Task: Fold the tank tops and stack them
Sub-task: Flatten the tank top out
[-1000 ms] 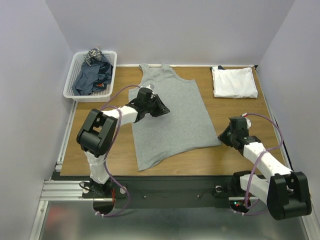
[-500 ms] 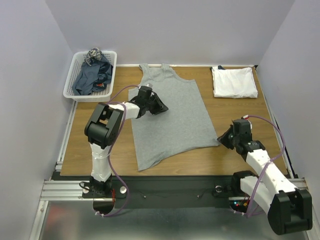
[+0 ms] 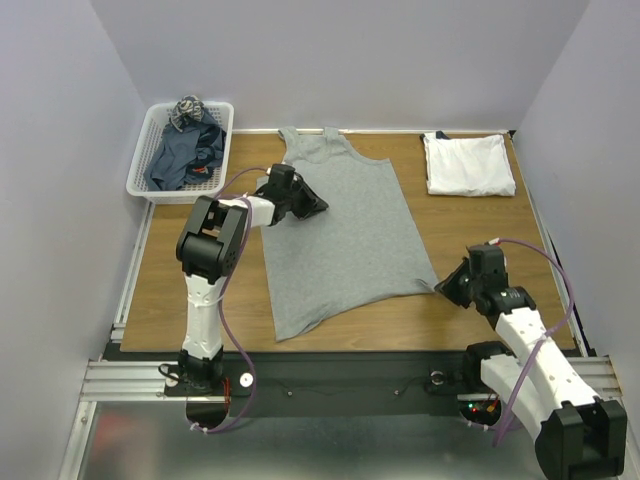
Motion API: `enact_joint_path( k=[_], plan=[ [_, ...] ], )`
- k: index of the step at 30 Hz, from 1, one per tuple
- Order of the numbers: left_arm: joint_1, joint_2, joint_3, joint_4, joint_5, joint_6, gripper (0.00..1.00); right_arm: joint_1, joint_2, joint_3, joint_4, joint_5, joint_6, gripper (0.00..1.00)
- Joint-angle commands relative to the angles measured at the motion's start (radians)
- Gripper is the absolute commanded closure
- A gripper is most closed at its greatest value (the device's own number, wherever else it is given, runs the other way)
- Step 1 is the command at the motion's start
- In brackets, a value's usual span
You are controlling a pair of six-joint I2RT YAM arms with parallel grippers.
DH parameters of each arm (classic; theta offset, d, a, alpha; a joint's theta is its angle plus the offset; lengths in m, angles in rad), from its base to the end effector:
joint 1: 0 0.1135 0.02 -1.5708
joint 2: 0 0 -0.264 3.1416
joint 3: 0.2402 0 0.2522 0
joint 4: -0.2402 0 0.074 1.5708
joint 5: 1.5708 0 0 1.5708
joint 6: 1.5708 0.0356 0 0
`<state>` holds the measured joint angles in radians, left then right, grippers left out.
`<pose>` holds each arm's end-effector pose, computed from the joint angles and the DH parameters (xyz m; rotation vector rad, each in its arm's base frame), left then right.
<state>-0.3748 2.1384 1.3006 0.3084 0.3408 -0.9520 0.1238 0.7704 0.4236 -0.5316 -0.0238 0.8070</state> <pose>0.4267 -0.1807 0.1399 -0.4321 2.2440 -1.1115 0.1500 0.0195 0.1862 0.8271 2.3583 0.4311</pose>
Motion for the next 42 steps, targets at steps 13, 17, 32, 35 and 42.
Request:
enact_joint_path(
  k=[13,17,32,35,42],
  plan=[
    [0.100,0.094,0.134,-0.025,0.006,-0.034,0.72,-0.009,0.001,0.032,-0.094,-0.002,0.092,0.99],
    [0.120,0.115,0.160,-0.034,0.012,-0.033,0.73,-0.009,-0.002,0.032,-0.105,0.008,0.103,0.99],
    [0.148,0.137,0.192,-0.058,0.017,-0.008,0.72,-0.010,0.021,0.073,-0.125,0.163,0.147,0.59],
    [0.148,0.137,0.198,-0.060,0.023,0.001,0.72,-0.015,0.030,0.090,-0.040,0.061,0.112,0.59],
    [0.146,0.129,0.203,-0.063,0.030,0.016,0.72,0.151,0.205,0.225,0.119,-0.041,0.008,0.65]
  ],
)
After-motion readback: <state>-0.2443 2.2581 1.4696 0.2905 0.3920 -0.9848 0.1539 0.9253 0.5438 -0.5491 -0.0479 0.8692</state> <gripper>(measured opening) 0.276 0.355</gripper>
